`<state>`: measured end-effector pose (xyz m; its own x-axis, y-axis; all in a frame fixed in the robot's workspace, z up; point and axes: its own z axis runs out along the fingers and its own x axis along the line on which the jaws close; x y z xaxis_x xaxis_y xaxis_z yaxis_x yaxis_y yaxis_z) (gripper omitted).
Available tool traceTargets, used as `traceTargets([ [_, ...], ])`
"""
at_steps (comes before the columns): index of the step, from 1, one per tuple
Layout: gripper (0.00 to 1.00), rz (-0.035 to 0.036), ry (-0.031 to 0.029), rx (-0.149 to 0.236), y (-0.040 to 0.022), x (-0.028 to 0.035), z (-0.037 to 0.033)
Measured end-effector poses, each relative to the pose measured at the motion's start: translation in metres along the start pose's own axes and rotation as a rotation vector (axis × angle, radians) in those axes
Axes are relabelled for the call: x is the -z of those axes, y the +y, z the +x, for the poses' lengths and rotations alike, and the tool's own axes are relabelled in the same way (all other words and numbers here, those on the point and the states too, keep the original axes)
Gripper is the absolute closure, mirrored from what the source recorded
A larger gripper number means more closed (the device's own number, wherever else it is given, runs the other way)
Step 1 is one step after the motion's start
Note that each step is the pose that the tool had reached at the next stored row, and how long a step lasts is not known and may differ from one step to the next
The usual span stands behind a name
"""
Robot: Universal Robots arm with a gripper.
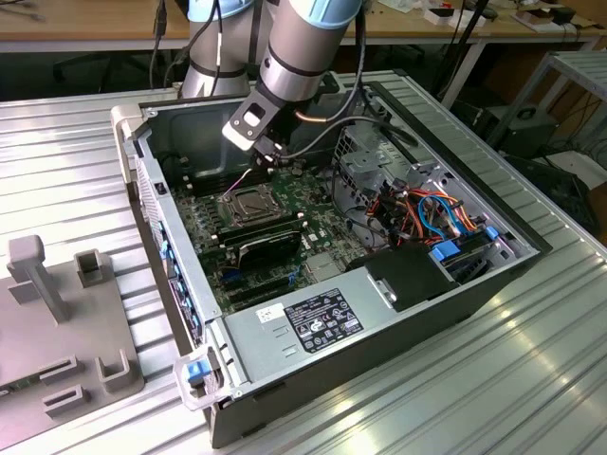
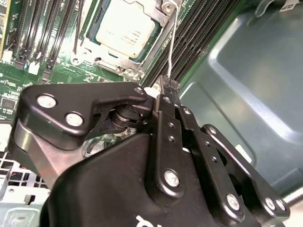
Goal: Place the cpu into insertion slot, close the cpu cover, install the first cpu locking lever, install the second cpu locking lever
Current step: 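Install the first cpu locking lever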
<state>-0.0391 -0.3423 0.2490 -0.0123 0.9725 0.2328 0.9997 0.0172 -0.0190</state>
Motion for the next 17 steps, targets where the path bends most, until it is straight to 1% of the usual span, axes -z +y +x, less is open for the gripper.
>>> traceTargets([
  [3,0.89,0.0,-0.0024,0.0,-0.0001,0.0042,0.001],
  [5,0.89,0.0001,-0.0046,0.0,-0.0002,0.0086,0.002],
  [6,0.89,0.0001,-0.0063,0.0,-0.0002,0.0125,0.0029],
  [7,0.89,0.0,-0.0076,0.0,-0.0004,0.0151,0.0028],
  [9,0.89,0.0001,-0.0112,0.0,-0.0018,0.0157,0.0013],
  [13,0.89,0.001,-0.0191,0.003,-0.0085,0.0161,-0.0006],
  [14,0.89,0.0012,-0.0203,0.004,-0.0103,0.0161,-0.0009],
  [15,0.89,0.0017,-0.0216,0.006,-0.0135,0.0159,-0.0011],
  [17,0.89,0.0034,-0.0234,0.013,-0.0163,0.0154,-0.0013],
])
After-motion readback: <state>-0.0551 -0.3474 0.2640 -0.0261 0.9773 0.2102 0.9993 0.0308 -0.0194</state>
